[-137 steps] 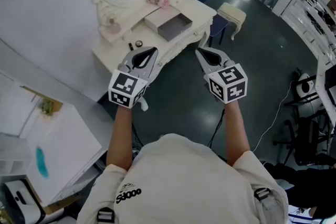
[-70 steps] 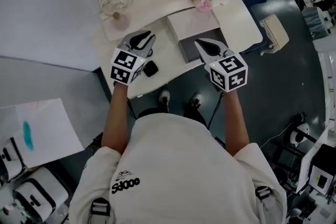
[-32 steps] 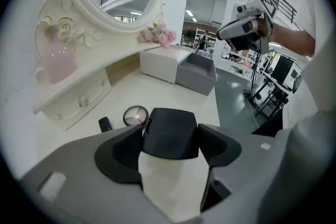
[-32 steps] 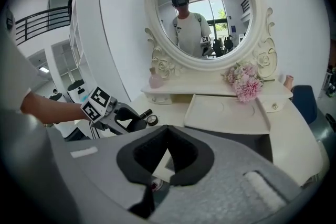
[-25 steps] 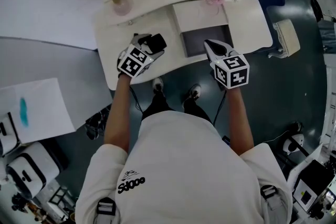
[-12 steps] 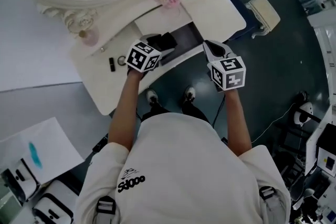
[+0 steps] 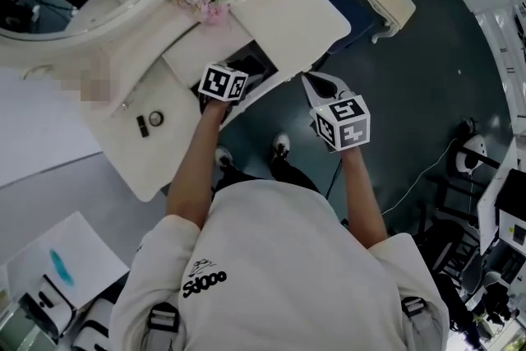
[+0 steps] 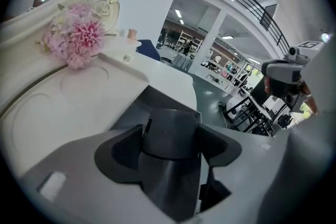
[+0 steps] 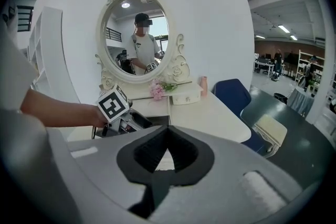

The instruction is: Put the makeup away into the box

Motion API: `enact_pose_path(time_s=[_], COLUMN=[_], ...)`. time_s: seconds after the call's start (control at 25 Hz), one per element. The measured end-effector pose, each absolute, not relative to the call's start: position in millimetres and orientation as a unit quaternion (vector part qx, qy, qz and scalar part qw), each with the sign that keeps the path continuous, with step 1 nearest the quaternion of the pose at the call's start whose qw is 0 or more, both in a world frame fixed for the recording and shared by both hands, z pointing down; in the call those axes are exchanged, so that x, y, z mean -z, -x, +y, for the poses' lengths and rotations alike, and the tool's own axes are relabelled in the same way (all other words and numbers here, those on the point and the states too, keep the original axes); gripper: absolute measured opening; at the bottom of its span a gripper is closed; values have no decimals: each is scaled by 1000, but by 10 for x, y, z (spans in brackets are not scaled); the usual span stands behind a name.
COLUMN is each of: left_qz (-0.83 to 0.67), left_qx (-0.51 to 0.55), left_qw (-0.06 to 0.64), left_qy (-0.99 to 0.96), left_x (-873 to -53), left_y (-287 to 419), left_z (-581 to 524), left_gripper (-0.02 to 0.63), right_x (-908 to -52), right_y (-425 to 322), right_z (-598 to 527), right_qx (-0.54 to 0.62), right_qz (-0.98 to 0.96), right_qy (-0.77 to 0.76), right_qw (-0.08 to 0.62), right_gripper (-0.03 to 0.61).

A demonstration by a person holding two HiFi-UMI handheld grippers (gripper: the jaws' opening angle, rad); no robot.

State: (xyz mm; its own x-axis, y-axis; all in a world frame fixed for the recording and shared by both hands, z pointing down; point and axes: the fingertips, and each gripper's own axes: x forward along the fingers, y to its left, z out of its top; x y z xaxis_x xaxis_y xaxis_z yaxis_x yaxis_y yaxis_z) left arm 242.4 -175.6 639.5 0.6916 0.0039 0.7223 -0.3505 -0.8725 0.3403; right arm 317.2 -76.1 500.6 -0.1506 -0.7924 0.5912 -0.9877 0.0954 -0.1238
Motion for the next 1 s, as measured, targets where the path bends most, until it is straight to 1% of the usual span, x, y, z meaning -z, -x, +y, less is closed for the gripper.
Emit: enact_pose_path(time_s=[0.32, 0.56, 0.76, 0.84, 0.92, 1.0], left_qz=[-112, -127, -136, -137, -145, -153], left_qx=[-423, -419, -403, -391, -374, -350], left_qw=[227, 233, 225, 213, 179, 153], left_qy=[-870, -869, -877, -885, -899, -912], left_x=[-6746, -6761, -6644, -6529, -6338, -6151], left_y=[-2653, -2664, -2595, -2549, -2472, -2367], left_z=[-1801, -1821, -1806, -1800, -1828, -1852], left_gripper=[351, 354, 371, 355, 309, 292], right_x=[-5112, -5128, -5075, -5037, -4996, -4974], right_y=[-3488, -3547, -3503, -3461, -3379, -3277], right_z=[-773, -803, -848, -876, -908, -944], right_qx=[-264, -263, -258, -254, -251, -246], right_qz=[-721, -722, -724, -726, -731, -736], right_qy=[-610, -610, -610, -609, -604, -598], right_qw=[195, 193, 192, 192, 193, 198], right_gripper=[3, 3, 3, 3, 3, 3])
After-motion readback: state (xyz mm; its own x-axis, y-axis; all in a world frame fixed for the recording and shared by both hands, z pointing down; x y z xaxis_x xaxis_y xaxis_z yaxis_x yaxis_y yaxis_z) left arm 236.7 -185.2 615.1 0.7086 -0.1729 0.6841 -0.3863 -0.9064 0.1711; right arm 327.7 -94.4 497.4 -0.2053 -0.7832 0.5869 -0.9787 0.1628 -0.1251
